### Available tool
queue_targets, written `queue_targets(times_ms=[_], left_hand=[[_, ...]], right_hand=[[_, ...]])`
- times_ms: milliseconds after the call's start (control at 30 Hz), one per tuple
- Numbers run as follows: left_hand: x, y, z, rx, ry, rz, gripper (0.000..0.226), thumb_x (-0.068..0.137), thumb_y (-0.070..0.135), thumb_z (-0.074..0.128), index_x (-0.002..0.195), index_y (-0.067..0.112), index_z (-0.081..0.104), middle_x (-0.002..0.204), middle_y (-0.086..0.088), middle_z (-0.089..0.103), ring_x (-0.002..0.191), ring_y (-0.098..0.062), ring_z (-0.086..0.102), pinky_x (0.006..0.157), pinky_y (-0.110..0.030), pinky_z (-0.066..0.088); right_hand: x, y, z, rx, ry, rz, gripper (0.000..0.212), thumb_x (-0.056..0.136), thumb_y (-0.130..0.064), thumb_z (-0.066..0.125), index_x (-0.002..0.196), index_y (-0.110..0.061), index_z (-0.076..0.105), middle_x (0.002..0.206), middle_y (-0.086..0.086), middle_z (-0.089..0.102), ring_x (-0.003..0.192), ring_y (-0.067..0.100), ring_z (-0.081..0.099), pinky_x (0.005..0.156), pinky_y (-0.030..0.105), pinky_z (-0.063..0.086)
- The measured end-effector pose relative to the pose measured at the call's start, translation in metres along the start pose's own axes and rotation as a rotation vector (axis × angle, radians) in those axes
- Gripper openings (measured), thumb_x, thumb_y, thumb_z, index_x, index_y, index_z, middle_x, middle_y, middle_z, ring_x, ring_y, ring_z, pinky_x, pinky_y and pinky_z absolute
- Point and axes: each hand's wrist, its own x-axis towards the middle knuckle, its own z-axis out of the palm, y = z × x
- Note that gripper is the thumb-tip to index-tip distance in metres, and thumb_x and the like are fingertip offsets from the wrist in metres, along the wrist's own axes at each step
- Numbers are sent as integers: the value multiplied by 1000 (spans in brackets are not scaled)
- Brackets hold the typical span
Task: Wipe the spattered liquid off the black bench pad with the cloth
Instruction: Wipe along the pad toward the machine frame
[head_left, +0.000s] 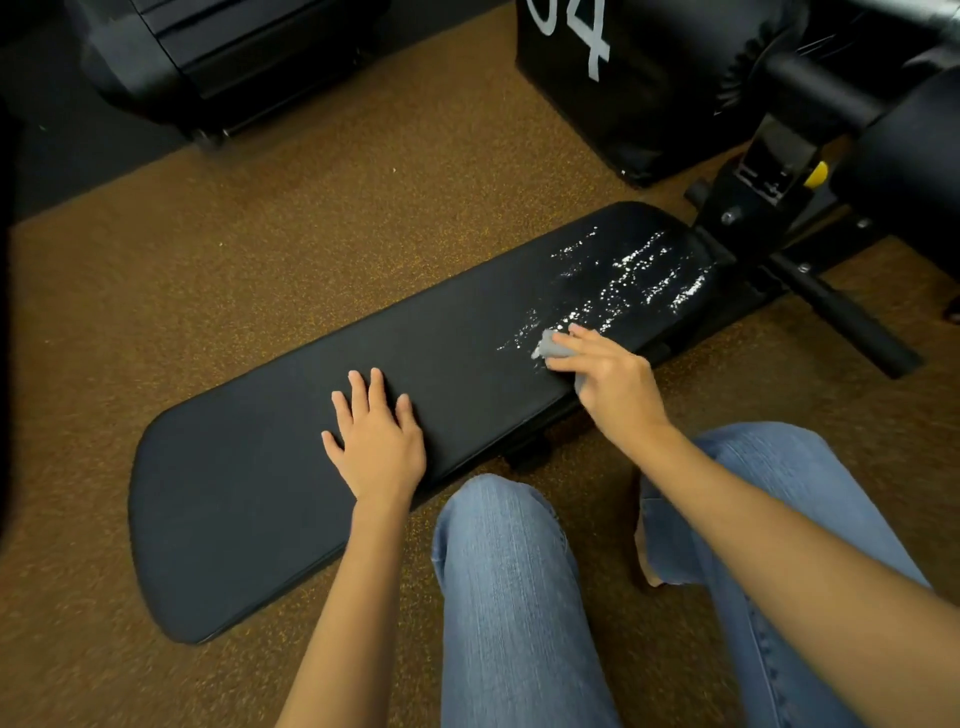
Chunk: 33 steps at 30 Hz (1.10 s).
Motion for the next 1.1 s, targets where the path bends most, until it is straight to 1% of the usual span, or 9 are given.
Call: queue_targets(times_ms=[67, 133, 233, 333, 567, 733, 833, 967, 1100], left_hand=[[-11, 14, 10, 6, 59, 57, 52, 107, 38, 31, 157, 28, 25, 167, 5, 13, 155, -18, 4, 122, -53, 6], [-19, 24, 23, 34, 95, 134, 51, 106, 40, 30, 157, 30, 25, 167, 6, 13, 155, -15, 4, 122, -51, 5], [-17, 24, 36, 70, 110, 152, 52, 106, 43, 28, 157, 34, 23, 167, 5, 13, 155, -15, 6, 122, -52, 6], [-17, 17, 44, 150, 140, 183, 55, 105, 46, 28, 158, 35, 18, 168, 4, 11, 155, -17, 6, 121, -54, 8], [-14, 14, 52, 158, 195, 190, 58, 101, 50, 20, 157, 36, 19, 167, 5, 14, 155, -17, 9, 121, -54, 11], [-14, 13, 56, 149, 212, 183, 57, 101, 50, 19, 157, 37, 19, 167, 5, 14, 155, -18, 8, 122, -54, 9], [-13, 14, 58, 145, 235, 178, 57, 101, 48, 21, 157, 36, 22, 167, 4, 17, 155, -19, 10, 121, -55, 10], [-13, 13, 61, 157, 262, 183, 57, 101, 47, 22, 156, 34, 24, 166, 3, 19, 154, -20, 13, 120, -56, 13], [-14, 13, 61, 154, 258, 191, 57, 102, 48, 21, 157, 34, 22, 166, 3, 18, 154, -20, 12, 121, -56, 12]], right_hand=[[1, -11, 4, 33, 19, 26, 44, 64, 27, 61, 92, -4, 77, 115, 11, 69, 115, 30, 61, 104, 42, 44], [-12, -31, 13, 104, -98, -133, 48, 69, 23, 59, 104, -5, 74, 124, 10, 65, 123, 26, 56, 109, 37, 39], [-32, -40, 19, 117, -310, -394, 37, 86, -2, 63, 123, -9, 64, 138, 8, 54, 134, 21, 44, 114, 36, 33], [-29, -34, 19, 95, -311, -388, 41, 90, -21, 64, 130, -13, 59, 143, 7, 50, 136, 21, 42, 114, 41, 33], [-8, -11, 18, 58, -257, -448, 60, 66, 23, 60, 116, -8, 68, 128, 12, 62, 119, 29, 58, 104, 47, 45], [36, 38, -12, -37, -229, -223, 52, 70, 24, 57, 112, -4, 70, 129, 12, 61, 124, 30, 54, 103, 47, 46], [36, 23, -5, -29, -162, -85, 58, 68, 28, 52, 115, -1, 67, 131, 13, 59, 127, 30, 52, 110, 44, 39], [-16, -27, 24, 52, -236, -310, 56, 67, 27, 55, 114, -1, 68, 129, 14, 61, 124, 29, 54, 109, 42, 38], [2, -3, 7, -8, -258, -355, 59, 63, 27, 56, 112, -3, 70, 129, 12, 61, 122, 31, 56, 102, 47, 46]])
